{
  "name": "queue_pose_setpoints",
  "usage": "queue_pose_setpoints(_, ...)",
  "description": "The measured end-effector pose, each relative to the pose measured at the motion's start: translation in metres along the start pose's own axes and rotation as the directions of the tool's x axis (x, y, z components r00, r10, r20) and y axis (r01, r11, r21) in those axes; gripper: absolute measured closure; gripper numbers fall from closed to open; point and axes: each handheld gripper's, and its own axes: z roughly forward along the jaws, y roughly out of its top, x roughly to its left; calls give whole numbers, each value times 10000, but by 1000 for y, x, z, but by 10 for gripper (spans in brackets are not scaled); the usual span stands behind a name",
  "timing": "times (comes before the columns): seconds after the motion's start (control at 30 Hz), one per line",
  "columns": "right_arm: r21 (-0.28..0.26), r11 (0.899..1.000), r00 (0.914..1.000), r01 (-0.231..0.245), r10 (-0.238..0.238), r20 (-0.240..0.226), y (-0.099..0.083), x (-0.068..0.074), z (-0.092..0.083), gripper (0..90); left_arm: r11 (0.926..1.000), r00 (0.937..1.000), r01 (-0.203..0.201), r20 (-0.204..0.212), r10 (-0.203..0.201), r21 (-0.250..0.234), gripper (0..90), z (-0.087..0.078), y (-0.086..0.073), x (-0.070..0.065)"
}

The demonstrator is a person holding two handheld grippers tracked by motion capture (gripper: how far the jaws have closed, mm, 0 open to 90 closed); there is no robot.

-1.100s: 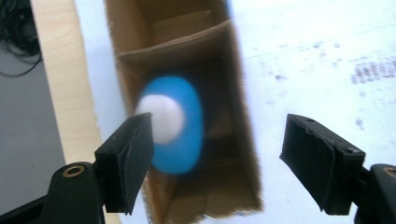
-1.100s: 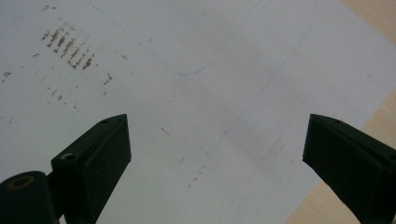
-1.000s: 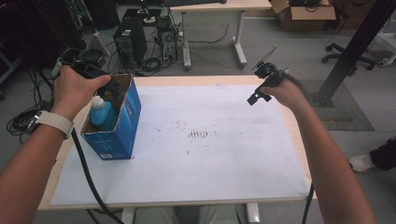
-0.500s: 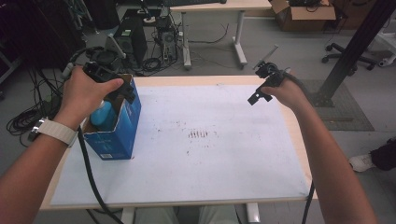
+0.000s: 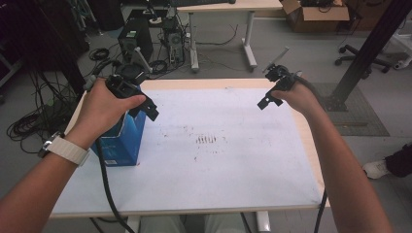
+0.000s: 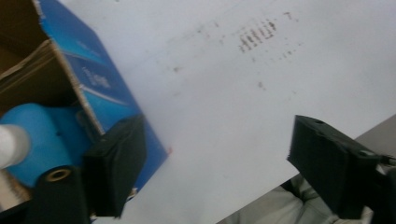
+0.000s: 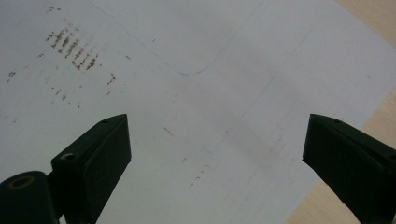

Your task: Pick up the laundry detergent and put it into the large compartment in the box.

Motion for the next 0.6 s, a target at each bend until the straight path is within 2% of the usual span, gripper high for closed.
queue_pose_setpoints(0.17, -47, 10000, 10000, 48, -48, 7, -1, 2, -2, 77, 9999, 9997, -167, 170, 167, 0, 51, 5, 0, -8)
queue_pose_setpoints(0.33, -52, 9999, 10000, 86, -86, -6, 0, 2, -2, 77, 9993, 9990, -343, 289, 347, -129, 45, 5, -2, -14)
queue_pose_setpoints(0.6, -59, 9999, 9999, 116, -116, -30, 1, 3, 0, 77, 9984, 9979, -559, 320, 559, 5, 43, 9, 3, -23)
